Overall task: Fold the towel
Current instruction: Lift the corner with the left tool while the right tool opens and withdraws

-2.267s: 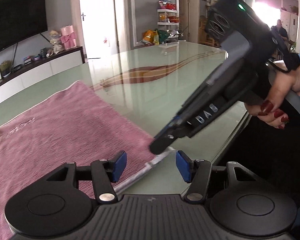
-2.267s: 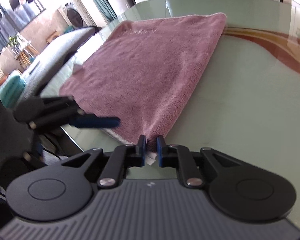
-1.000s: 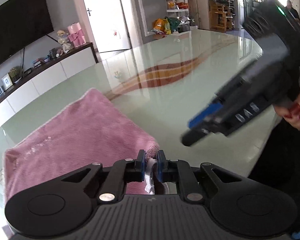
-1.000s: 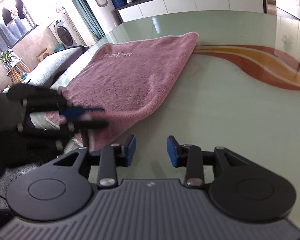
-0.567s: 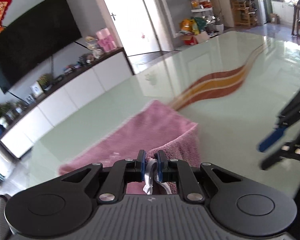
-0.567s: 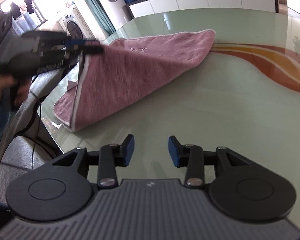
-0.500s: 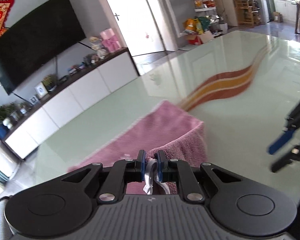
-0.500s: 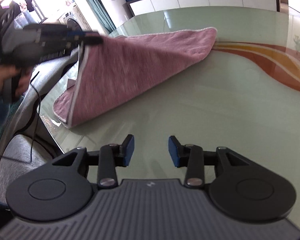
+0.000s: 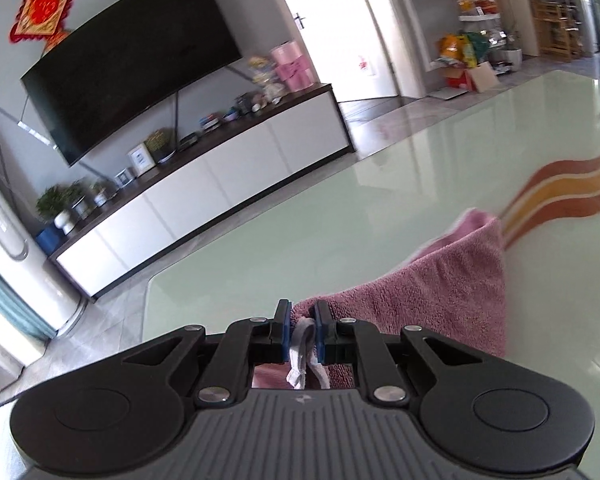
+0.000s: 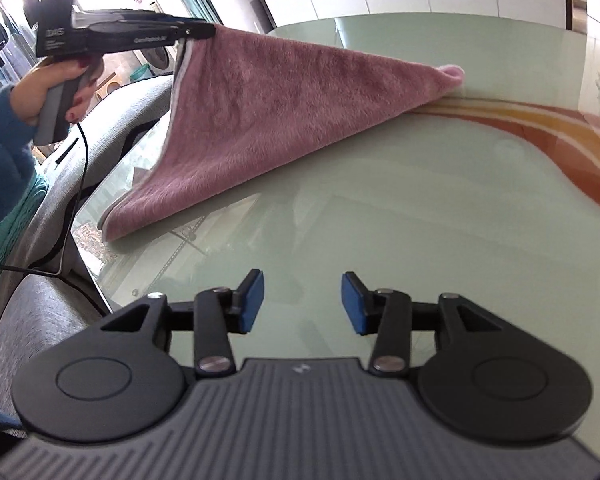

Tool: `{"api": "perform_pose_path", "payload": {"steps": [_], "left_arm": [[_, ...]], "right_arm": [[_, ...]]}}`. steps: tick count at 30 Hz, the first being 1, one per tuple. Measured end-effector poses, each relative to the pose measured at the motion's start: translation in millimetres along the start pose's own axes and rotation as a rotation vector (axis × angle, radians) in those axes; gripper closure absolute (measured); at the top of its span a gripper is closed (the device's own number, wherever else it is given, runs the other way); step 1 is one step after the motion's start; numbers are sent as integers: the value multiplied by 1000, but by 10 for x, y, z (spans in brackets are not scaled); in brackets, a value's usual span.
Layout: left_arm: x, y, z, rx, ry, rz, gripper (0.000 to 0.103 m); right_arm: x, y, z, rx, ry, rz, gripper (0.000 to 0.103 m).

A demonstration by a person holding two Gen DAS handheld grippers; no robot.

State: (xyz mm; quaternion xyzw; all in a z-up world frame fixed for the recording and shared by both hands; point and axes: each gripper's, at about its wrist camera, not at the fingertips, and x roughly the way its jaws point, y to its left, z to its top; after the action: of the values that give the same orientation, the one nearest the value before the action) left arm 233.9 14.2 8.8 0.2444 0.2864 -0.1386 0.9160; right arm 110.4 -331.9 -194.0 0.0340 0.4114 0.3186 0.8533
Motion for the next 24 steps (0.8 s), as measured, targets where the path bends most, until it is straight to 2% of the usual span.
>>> {"api": "perform_pose_path", "payload": {"steps": [4,8,15,24], "left_arm": [[165,192,-60,-28,29,4,90],[282,285,-138,-36,52,7,90],[552,405,-241,-35,82,10,90],[806,423,-316,-28,110,0,89]], "right_arm": [[73,43,105,-40,4,-20,60],[149,130,178,-88,5,-26,51],[296,241,213,-146,22,-42,47],[308,207,224,-146,35,-70,41]]}}
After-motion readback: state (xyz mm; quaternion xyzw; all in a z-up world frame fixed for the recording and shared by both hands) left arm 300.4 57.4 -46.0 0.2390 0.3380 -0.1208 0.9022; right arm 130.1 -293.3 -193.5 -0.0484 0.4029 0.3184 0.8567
